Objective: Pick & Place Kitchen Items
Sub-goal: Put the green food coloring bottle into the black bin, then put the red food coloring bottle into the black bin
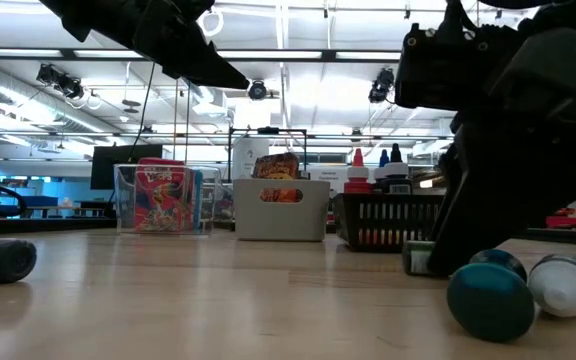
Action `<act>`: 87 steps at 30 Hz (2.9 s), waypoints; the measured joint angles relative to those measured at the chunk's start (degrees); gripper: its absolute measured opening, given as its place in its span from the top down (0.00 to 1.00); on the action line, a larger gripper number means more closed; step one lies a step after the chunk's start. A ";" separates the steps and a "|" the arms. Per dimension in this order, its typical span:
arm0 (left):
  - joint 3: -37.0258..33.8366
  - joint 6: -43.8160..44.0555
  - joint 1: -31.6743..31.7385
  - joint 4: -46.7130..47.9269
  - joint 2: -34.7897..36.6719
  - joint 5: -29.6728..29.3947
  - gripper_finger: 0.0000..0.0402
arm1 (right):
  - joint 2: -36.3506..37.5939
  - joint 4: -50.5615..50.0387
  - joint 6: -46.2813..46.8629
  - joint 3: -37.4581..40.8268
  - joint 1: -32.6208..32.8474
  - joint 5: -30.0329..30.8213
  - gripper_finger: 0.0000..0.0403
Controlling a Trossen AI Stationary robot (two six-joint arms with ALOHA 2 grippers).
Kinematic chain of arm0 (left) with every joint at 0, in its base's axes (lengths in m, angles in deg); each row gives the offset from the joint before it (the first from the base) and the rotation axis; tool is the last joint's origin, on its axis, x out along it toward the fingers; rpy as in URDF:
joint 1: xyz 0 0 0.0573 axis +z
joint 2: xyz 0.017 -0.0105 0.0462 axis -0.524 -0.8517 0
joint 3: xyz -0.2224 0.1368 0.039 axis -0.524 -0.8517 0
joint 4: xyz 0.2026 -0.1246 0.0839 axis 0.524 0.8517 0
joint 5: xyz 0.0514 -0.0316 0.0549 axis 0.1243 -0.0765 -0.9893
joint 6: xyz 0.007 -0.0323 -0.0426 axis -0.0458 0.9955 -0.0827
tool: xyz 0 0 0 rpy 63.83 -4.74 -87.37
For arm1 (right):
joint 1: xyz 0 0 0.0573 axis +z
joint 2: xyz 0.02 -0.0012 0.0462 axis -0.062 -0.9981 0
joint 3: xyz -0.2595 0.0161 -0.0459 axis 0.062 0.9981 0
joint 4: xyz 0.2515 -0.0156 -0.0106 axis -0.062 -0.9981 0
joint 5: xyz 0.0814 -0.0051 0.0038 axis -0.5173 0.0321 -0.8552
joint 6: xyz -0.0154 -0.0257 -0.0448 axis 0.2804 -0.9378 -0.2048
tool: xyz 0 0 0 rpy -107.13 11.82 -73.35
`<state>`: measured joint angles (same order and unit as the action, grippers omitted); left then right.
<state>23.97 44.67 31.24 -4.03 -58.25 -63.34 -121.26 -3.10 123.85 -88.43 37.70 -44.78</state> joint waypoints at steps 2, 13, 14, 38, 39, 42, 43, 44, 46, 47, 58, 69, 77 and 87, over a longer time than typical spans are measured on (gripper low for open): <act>0.00 0.00 0.00 0.00 0.00 0.00 0.60 | -0.02 -0.01 0.02 0.04 0.00 0.05 0.63; 0.00 0.00 0.00 -0.04 0.01 0.00 0.60 | -0.08 4.76 0.18 0.26 -0.98 -0.64 0.78; 0.00 -0.02 0.00 -0.06 0.00 0.00 0.60 | 0.04 5.54 0.18 0.26 -1.48 -1.21 0.79; 0.00 -0.18 0.02 -0.07 0.02 -0.02 0.60 | 9.31 -10.56 -17.62 0.17 -17.60 10.75 0.74; 0.00 -0.22 0.02 -0.07 0.00 0.00 0.60 | 9.31 -10.79 -17.68 0.16 -18.00 11.41 0.74; 0.00 -0.46 0.01 0.02 0.02 -0.02 0.60 | 9.31 -12.40 -18.05 0.15 -19.31 10.11 0.73; 0.00 -0.44 0.01 0.02 0.02 -0.01 0.60 | 9.31 -12.51 -18.05 0.15 -19.66 9.28 0.73; 0.00 -0.44 0.02 0.01 0.00 -0.01 0.60 | 9.31 -12.50 -18.23 0.16 -19.92 8.42 0.73; 0.00 -0.49 0.02 0.02 0.01 -0.02 0.60 | 9.31 -12.44 -19.46 0.15 -20.22 6.84 0.73; 0.00 -0.52 0.02 0.00 0.02 -0.02 0.60 | 9.31 -12.38 -20.25 0.15 -20.26 6.34 0.73; 0.00 -0.62 0.02 -0.02 0.01 -0.02 0.60 | 9.31 -12.44 -20.74 0.15 -20.63 5.44 0.50; 0.00 -0.53 0.02 -0.18 0.00 -0.02 0.60 | 16.72 -12.86 -13.30 0.15 -20.26 -7.88 0.41; 0.00 -0.48 0.02 -0.15 0.00 0.00 0.60 | 22.50 -12.61 -14.02 0.13 -16.76 -8.63 0.46; 0.00 1.00 0.02 -0.67 0.02 0.00 0.60 | 20.86 -11.24 -32.09 0.11 -8.91 -22.51 0.50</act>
<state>23.97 45.67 31.26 -4.70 -58.23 -63.34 -100.40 -14.35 91.76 -88.32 28.79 -67.29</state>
